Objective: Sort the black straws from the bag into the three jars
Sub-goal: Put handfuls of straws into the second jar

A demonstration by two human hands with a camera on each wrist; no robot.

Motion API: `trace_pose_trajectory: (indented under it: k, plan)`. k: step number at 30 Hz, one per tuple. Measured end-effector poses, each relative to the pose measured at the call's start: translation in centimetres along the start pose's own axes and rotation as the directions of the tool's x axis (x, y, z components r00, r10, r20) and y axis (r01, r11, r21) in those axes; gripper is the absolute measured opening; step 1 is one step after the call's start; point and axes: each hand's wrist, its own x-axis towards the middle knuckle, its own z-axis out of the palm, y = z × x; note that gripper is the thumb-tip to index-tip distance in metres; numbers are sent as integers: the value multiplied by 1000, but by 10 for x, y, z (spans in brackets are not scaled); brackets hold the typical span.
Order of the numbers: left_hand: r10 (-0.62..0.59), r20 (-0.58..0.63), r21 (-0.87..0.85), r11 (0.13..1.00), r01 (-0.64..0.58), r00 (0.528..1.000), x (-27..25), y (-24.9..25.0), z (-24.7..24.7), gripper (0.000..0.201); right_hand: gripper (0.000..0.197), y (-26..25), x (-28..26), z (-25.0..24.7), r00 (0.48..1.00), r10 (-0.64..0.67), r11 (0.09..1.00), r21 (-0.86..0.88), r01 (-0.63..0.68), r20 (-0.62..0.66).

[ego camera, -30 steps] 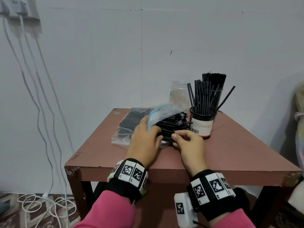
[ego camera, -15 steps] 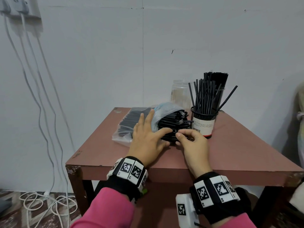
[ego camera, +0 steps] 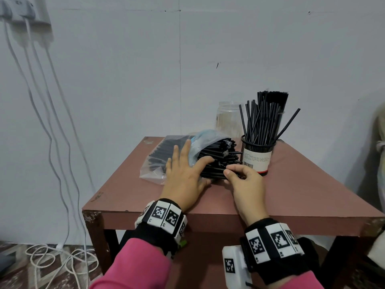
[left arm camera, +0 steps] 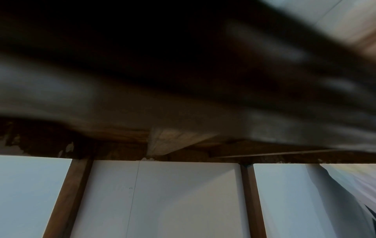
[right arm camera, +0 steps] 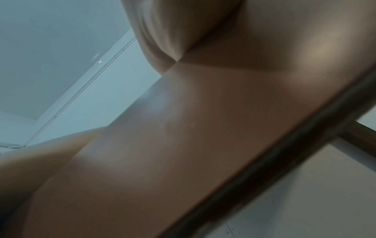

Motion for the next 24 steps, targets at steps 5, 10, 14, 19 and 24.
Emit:
trace_pose_trajectory:
  k: [5, 10, 14, 19, 24]
  plan:
    - [-14, 32, 36, 999, 13, 999, 1, -2, 2, 36, 18, -5, -5, -1, 999, -52, 999, 0, 52, 12]
    - [-122, 47, 63, 991, 119, 991, 1, 0, 2, 36, 20, -9, -12, -2, 991, -115, 992, 34, 118, -72]
    - [-126, 21, 98, 988, 123, 992, 1, 1, 3, 35, 20, -15, -13, -2, 987, -119, 977, 162, 136, -109]
    - [-124, -17, 120, 985, 125, 992, 2, 0, 5, 33, 38, -13, -14, 0, 990, -115, 991, 63, 121, -82]
    - [-88, -34, 85, 992, 90, 996, 2, -3, 6, 31, 63, -10, -20, 17, 966, -254, 934, -248, 256, 39]
